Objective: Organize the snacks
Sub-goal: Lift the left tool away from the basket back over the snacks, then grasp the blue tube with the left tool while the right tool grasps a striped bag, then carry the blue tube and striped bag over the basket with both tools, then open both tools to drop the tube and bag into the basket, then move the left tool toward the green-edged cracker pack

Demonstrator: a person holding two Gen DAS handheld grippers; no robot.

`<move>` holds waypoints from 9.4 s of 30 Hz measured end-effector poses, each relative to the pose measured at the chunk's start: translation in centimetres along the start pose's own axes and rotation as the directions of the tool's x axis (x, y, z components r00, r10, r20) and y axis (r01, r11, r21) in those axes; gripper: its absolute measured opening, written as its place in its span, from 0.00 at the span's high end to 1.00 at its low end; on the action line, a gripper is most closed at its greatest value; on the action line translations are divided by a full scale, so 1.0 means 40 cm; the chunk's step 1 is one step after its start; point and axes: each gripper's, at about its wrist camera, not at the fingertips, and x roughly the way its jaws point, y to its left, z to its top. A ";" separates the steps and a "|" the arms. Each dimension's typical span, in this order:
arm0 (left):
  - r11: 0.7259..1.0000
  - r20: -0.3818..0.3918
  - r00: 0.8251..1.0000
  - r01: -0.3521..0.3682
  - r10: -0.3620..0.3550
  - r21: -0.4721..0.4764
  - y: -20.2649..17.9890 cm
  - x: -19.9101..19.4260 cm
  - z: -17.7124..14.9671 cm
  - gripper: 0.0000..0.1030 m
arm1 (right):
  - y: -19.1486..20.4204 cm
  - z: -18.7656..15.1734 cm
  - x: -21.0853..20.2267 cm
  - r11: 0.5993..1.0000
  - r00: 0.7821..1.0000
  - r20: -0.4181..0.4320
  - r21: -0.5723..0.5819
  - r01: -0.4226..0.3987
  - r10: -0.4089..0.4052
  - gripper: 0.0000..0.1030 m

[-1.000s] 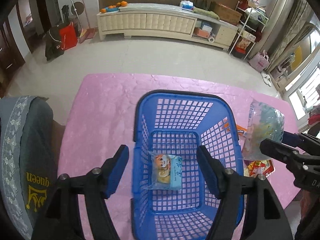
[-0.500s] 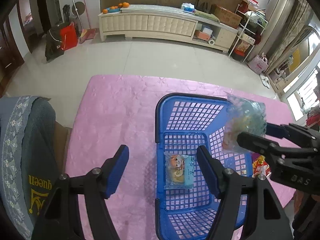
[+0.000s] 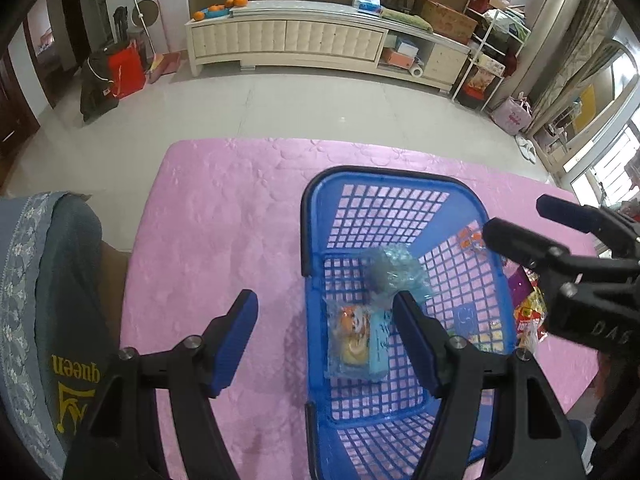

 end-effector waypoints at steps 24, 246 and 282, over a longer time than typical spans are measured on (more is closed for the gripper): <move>0.999 0.067 0.998 0.003 -0.006 0.051 -0.157 -0.247 -0.178 0.34 | -0.097 -0.211 -0.259 0.994 0.998 0.010 0.091 -0.061 0.060 0.17; 0.971 -0.074 0.991 0.122 -0.109 0.204 -0.531 -0.065 -0.251 0.40 | -0.438 -0.421 -0.221 0.982 0.997 -0.081 0.189 -0.004 0.019 0.22; 0.918 -0.238 0.971 -0.128 0.038 -0.376 -0.500 0.364 -0.251 0.27 | -0.550 -0.412 0.160 0.981 0.973 -0.220 0.193 -0.028 0.071 0.22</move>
